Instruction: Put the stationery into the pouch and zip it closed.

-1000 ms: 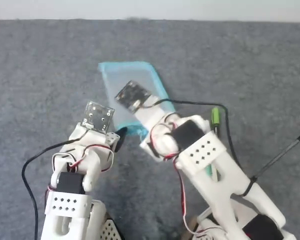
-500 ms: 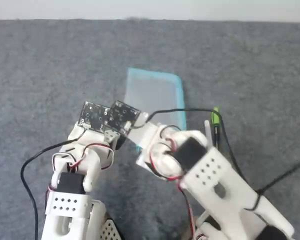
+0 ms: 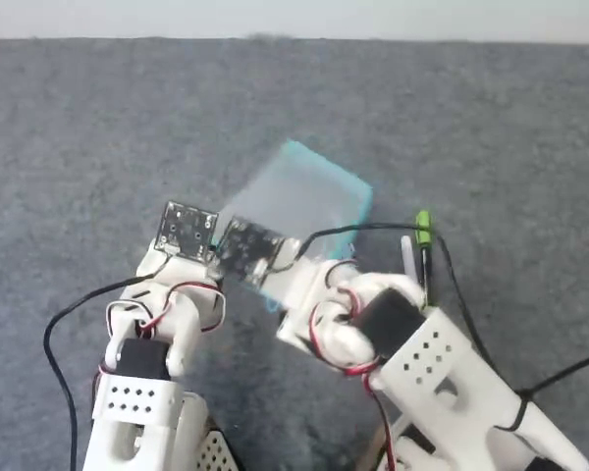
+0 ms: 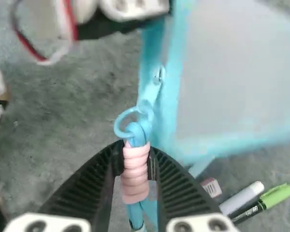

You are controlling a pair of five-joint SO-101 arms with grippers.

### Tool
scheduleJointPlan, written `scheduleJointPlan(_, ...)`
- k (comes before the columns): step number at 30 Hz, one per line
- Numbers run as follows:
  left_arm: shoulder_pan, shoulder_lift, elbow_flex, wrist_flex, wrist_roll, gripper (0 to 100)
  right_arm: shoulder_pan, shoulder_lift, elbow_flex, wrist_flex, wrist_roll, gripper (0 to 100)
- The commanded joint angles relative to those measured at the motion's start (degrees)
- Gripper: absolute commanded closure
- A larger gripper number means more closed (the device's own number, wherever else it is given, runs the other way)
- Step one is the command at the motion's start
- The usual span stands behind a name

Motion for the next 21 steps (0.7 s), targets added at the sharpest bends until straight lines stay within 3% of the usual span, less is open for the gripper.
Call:
scheduleJointPlan(1,-4.04,-1.05,-1.10,-2.02,4.13,99,4.35,-1.89,-0.53,-2.24,0.79,99.1)
scheduleJointPlan(7,-11.08,-0.79,-1.45,-1.76,6.59,99,8.75,9.10,-4.92,-5.23,0.44,99.1)
scheduleJointPlan(21,-11.43,-0.97,0.48,-0.09,7.82,99,15.69,19.47,-10.55,-5.05,-2.02,99.1)
